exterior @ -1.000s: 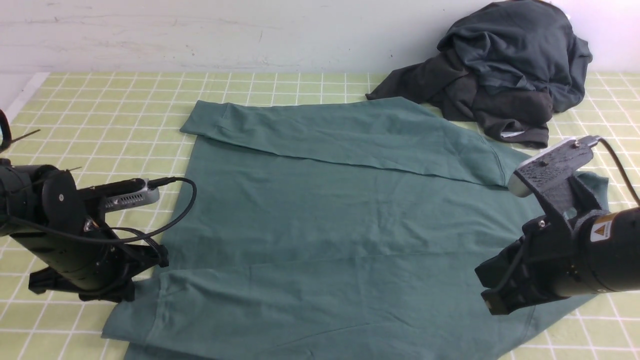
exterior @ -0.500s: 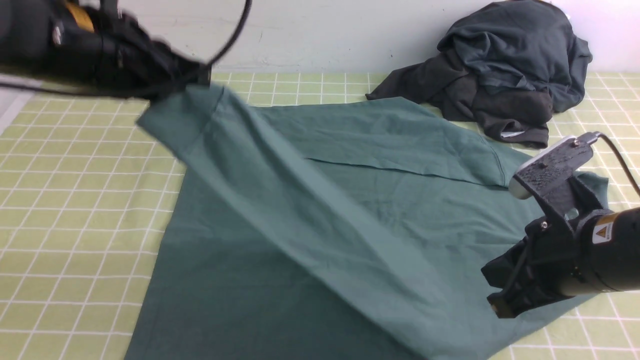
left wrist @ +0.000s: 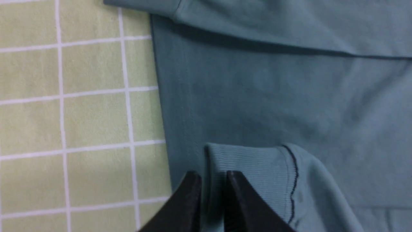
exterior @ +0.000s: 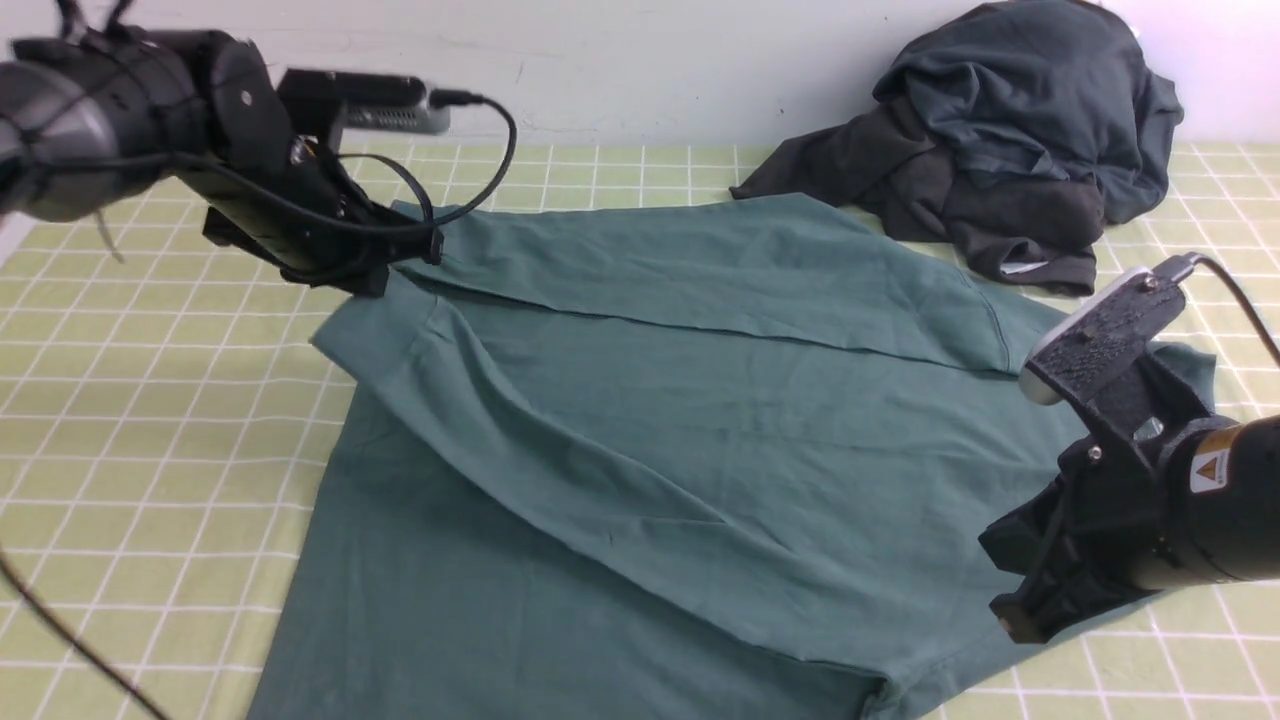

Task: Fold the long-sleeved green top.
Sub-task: Use the left arm to drag and place the cuff at the centered position on the left edge of the fabric, then use the left arm to clamp the cuff farthest from it, then use the left arm to drag and drop the cuff onto the cuff closest to the left arm

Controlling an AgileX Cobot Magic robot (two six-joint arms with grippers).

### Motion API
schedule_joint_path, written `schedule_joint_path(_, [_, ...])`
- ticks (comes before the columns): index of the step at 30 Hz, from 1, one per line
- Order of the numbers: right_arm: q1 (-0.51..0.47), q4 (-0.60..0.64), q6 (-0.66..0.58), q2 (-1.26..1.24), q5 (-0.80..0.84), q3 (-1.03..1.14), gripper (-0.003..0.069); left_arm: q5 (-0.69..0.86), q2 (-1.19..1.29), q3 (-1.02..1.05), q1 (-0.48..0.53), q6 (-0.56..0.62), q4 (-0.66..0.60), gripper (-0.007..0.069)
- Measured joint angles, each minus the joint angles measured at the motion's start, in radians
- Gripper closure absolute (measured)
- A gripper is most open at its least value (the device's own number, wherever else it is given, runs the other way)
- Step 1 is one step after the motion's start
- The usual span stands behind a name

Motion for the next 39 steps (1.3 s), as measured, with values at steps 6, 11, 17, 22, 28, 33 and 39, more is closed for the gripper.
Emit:
schedule_joint_path(6, [0.0,0.022,0.0,0.0,-0.022,0.0,0.0661,0.122,0.219,-0.37,0.037,-0.022,0.0,0.0337])
schedule_joint_path(11, [0.0,0.025,0.0,0.0,-0.05,0.0,0.0661,0.12,0.417,-0.601,0.049,-0.069,0.021,0.0274])
schedule_joint_path(17, [0.0,0.025,0.0,0.0,-0.077,0.0,0.0661,0.037,0.588,-0.742,0.057,-0.201,0.085,0.0248])
schedule_joint_path(22, [0.0,0.025,0.0,0.0,-0.09,0.0,0.066,-0.005,0.622,-0.779,0.057,-0.228,0.089,0.0351])
schedule_joint_path(28, [0.0,0.025,0.0,0.0,-0.094,0.0,0.0659,0.051,0.607,-0.803,0.055,-0.225,0.089,0.0598])
schedule_joint_path(33, [0.0,0.025,0.0,0.0,-0.078,0.0,0.0659,0.306,0.52,-0.857,0.043,-0.214,0.093,0.0604])
schedule_joint_path(39, [0.0,0.005,0.004,-0.006,-0.007,0.0,0.0659,0.476,0.304,-0.728,-0.012,-0.078,0.064,0.0604])
